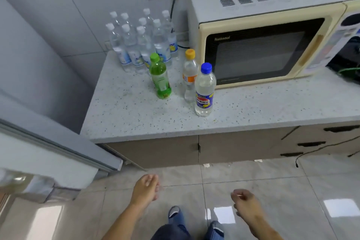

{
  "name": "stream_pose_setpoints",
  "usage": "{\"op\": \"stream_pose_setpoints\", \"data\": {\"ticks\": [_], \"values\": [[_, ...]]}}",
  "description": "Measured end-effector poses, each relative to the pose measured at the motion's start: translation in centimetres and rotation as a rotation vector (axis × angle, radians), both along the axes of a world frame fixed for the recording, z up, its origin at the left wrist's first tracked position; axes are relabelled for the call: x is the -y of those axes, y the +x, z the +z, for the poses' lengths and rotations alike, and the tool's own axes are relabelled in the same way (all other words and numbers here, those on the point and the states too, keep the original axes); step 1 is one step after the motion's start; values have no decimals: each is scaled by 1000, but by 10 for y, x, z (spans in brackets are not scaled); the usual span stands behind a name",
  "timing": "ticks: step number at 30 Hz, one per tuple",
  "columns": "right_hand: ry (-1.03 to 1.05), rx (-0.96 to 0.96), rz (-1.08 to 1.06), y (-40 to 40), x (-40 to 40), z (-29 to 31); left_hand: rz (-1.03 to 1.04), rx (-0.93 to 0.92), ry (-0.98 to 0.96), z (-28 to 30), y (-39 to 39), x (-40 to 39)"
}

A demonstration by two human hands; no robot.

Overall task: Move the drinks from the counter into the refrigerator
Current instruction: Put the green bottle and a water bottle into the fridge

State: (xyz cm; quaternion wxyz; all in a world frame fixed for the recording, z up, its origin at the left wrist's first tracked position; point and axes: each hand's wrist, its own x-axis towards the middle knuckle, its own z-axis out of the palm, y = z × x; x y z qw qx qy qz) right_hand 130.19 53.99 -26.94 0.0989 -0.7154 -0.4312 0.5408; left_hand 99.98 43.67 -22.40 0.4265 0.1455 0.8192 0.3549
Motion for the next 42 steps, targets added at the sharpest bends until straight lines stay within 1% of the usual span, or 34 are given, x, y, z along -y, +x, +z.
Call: {"op": "stream_pose_setpoints", "data": {"ticks": [3,5,8,10,13,15,20,23,25,30,33,36,39,42], "values": [[184,-71,193,-52,-37,33,68,-46,66,19,-8,-16],[295,-164,297,-93,-61,58,91,-93,113,33,-18,-28],[406,-313,379,-158,-95,96,155,-131,202,54,-37,-53],[463,-377,414,-200,-118,119,217,-134,274,69,-52,-77],[586,-364,450,-252,-156,142,316,-145,382,91,-79,-121],[629,-329,465,-281,-180,150,395,-152,446,104,-97,-153],[604,-296,368,-334,-225,153,500,-131,542,133,-136,-240],[573,-350,352,-353,-246,149,478,-164,555,145,-161,-286],[599,-365,351,-361,-254,146,453,-208,561,152,-178,-311],[655,-415,190,-363,-251,141,336,-292,549,163,-205,-362],[661,-417,203,-363,-244,138,249,-370,529,167,-211,-386],[703,-381,199,-360,-239,134,171,-457,465,171,-215,-403],[711,-351,214,-356,-241,132,109,-495,401,174,-220,-413],[702,-322,250,-350,-244,134,89,-522,360,176,-223,-416]]}}
